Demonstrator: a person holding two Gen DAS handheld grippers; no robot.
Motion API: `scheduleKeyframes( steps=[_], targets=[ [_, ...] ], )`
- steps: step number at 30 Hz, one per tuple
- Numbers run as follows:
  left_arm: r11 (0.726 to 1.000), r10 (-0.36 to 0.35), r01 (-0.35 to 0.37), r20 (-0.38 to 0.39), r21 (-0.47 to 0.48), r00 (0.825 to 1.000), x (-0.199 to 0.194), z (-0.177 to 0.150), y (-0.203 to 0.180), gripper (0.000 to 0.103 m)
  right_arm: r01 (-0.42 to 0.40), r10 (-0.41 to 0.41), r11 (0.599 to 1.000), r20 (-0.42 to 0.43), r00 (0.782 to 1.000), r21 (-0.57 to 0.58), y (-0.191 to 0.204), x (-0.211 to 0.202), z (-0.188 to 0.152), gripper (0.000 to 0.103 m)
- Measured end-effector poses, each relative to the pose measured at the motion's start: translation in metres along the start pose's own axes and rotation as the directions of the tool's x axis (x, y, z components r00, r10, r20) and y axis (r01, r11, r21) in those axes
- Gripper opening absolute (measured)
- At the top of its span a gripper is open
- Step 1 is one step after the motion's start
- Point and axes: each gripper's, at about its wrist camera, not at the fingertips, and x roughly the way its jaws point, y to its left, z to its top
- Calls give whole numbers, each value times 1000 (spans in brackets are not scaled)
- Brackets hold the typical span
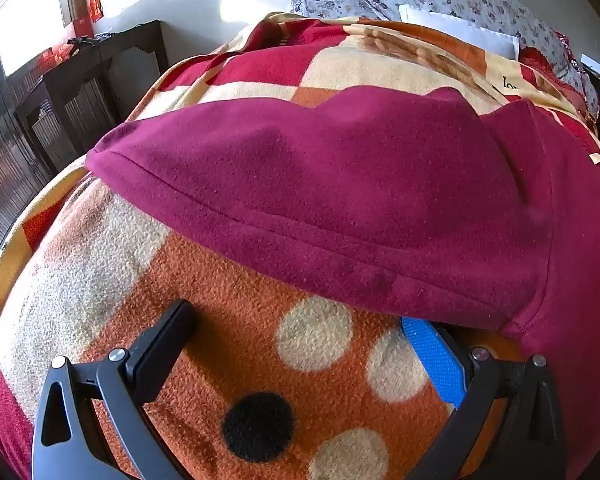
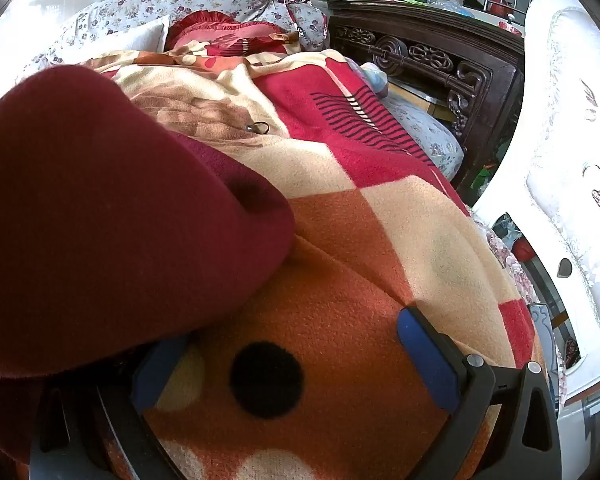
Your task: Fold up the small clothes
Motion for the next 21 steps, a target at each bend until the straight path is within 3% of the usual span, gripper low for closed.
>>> scheduleKeyframes(
  steps=[21],
  targets=[
    [1000, 2, -2, -5, 24, 1000, -3, -1, 0, 103, 14, -14, 1000, -7, 1000, -12, -2, 6, -1, 103]
  ],
)
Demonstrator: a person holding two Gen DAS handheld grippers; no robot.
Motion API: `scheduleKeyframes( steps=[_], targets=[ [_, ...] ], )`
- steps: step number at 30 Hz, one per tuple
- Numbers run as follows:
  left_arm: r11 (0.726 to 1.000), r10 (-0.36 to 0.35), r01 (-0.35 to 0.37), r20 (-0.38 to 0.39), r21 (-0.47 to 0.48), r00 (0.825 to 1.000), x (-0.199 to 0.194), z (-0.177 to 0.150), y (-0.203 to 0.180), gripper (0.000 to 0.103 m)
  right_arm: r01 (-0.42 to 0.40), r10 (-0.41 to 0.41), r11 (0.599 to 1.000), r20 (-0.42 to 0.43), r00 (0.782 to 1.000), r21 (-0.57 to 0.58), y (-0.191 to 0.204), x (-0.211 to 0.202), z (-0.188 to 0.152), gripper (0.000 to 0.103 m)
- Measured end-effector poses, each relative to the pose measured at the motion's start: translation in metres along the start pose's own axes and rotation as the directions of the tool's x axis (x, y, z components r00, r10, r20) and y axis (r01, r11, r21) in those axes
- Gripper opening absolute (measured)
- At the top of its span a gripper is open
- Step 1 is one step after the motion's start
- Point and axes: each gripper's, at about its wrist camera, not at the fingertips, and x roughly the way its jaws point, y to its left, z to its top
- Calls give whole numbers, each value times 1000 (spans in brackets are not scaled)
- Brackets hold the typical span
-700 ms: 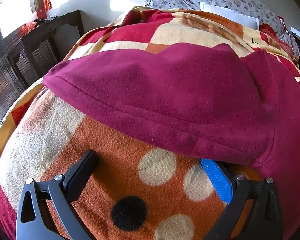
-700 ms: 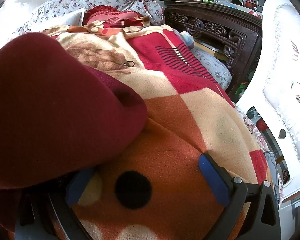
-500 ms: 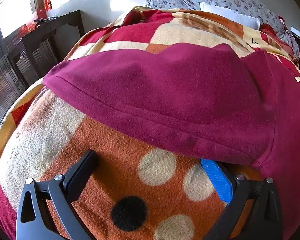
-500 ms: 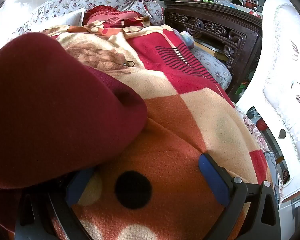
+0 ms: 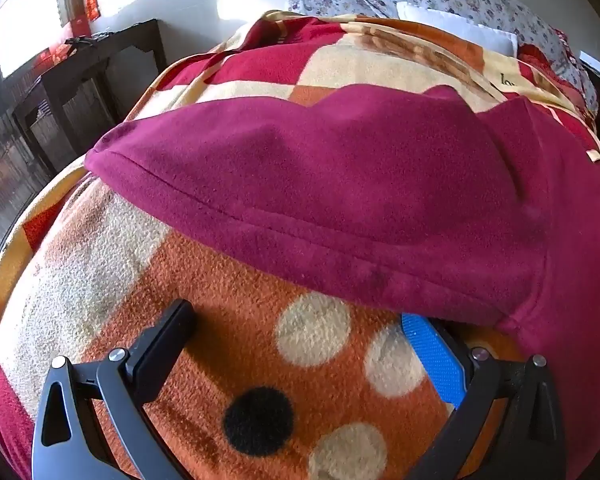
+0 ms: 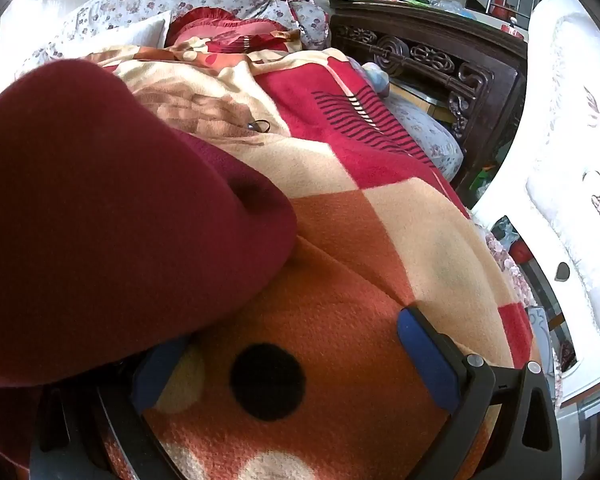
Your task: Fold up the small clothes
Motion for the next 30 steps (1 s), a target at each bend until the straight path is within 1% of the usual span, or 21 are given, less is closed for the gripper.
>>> scheduleKeyframes(
  steps=[3, 6, 11, 13, 15, 17, 18, 20, 22, 26, 30],
  targets=[
    [1000, -8, 7, 10, 28, 1000, -8, -3, -3, 103, 3, -3, 1000, -15, 1000, -10, 3, -1, 3, 103],
    [999, -27, 25, 44, 36, 999, -23, -7, -7, 103, -31, 31, 999, -40, 999, -8, 3, -13, -1, 103],
    [998, -64, 60, 133, 32, 989, -60, -13, -14, 103, -64, 65, 997, -17, 998, 40, -2, -64, -21, 103],
    [997, -78, 73, 141, 39, 987, -72, -14, -20, 103, -96, 97, 994, -8, 995, 59, -1, -88, -28, 103],
    [994, -95, 86, 151, 61, 984, -84, -15, -27, 103, -119, 118, 991, 16, 993, 54, 5, -111, -33, 103],
    [993, -95, 81, 166, 89, 982, -98, -17, -38, 103, -130, 129, 991, 39, 991, 21, 17, -133, -36, 103],
    [992, -96, 80, 171, 99, 981, -103, -18, -42, 103, -121, 121, 993, 54, 991, -1, 26, -145, -36, 103],
    [989, -114, 96, 174, 112, 978, -114, -22, -50, 103, -112, 114, 993, 81, 990, -31, 42, -162, -35, 103],
    [986, -137, 118, 172, 120, 975, -124, -24, -56, 103, -156, 162, 986, 110, 981, -62, 59, -180, -34, 103],
    [981, -163, 140, 177, 134, 971, -142, -31, -68, 103, -240, 248, 968, 129, 960, -73, 91, -201, -31, 103],
    [976, -191, 167, 182, 141, 965, -158, -37, -80, 103, -259, 268, 963, 139, 953, -77, 118, -208, -30, 103]
  ],
)
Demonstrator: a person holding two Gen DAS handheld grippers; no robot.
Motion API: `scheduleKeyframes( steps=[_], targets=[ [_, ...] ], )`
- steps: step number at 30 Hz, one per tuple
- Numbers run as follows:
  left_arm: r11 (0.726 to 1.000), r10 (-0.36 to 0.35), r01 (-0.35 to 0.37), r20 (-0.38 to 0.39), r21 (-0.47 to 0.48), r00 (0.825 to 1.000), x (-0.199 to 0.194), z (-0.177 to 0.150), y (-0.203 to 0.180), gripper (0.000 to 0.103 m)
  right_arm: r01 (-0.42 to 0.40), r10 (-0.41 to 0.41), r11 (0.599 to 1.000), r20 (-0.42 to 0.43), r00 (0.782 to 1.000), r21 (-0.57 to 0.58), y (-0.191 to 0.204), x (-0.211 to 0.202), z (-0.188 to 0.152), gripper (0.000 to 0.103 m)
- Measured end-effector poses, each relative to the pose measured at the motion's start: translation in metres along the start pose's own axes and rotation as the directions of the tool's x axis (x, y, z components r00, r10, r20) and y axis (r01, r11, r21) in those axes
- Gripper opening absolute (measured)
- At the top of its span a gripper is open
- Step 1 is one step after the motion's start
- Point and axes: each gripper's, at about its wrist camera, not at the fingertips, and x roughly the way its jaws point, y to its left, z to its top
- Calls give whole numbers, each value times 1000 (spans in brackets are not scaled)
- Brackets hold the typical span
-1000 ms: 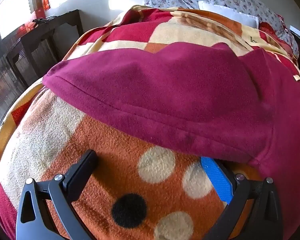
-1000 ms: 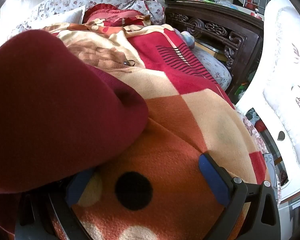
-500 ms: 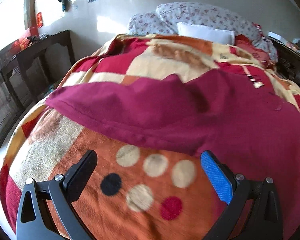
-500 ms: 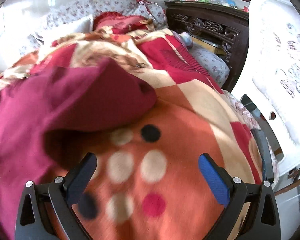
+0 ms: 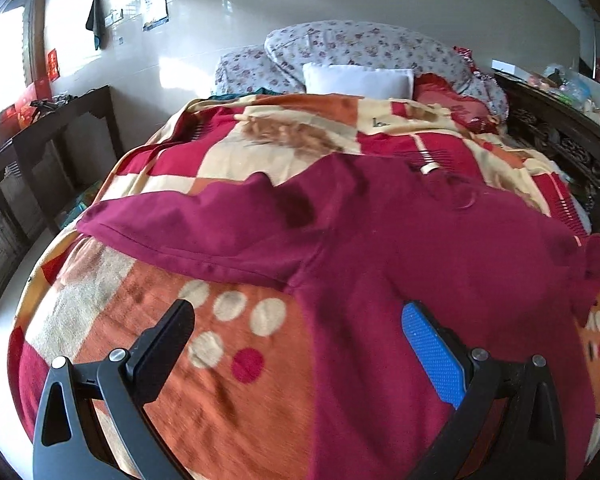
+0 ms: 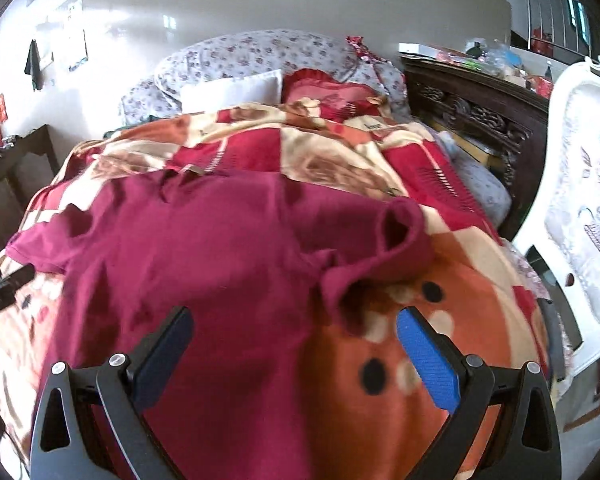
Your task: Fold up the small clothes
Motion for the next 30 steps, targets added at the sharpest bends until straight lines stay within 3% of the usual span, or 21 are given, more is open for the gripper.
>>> scheduleKeyframes(
  steps=[7, 30],
  targets=[
    [999, -19, 18, 6, 49, 1000, -9, -3, -23, 103, 3, -3, 1000, -3, 1000, 6, 18, 7, 7, 103],
    [998, -52, 53, -21, 32, 998, 8, -7, -40, 103, 20, -19, 999, -27, 999, 41, 34, 32, 13, 103]
  ],
)
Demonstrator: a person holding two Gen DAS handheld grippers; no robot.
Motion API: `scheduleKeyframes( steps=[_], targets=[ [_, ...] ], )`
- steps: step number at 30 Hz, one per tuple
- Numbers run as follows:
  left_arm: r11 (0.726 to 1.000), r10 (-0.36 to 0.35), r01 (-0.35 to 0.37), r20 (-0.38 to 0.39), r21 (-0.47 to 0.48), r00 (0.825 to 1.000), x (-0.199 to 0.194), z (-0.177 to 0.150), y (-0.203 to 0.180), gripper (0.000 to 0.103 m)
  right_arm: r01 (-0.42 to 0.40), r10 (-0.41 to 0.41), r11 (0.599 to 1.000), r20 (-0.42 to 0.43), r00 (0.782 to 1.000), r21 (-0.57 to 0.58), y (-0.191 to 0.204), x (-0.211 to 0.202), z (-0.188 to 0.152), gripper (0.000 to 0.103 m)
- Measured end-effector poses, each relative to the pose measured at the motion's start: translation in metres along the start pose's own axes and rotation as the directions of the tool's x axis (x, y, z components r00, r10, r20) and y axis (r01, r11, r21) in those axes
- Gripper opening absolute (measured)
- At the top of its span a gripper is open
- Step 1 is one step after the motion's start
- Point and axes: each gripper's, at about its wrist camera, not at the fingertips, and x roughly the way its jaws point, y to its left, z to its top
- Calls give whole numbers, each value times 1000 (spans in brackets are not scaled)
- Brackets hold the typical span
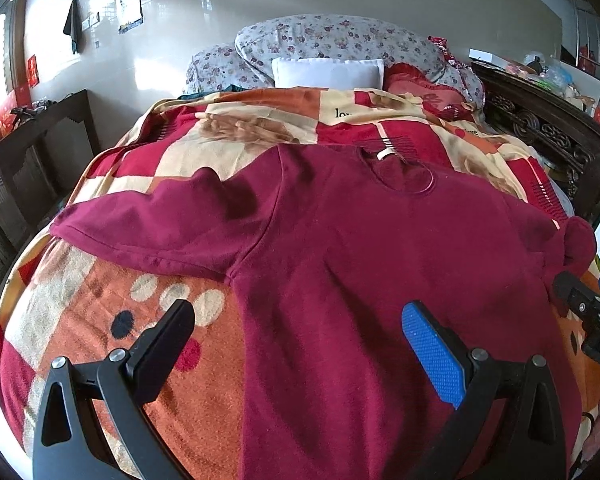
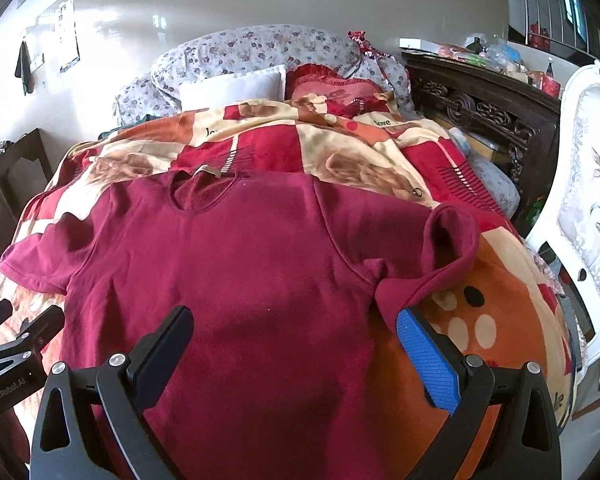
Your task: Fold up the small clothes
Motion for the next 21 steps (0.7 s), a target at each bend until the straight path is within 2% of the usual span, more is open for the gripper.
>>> scheduleKeyframes(
  steps=[21],
  targets=[
    [999, 11, -11, -9, -30, 1000, 20, 10, 17, 103, -20, 19, 998, -25, 1000, -58, 40, 22, 13, 103]
  ],
)
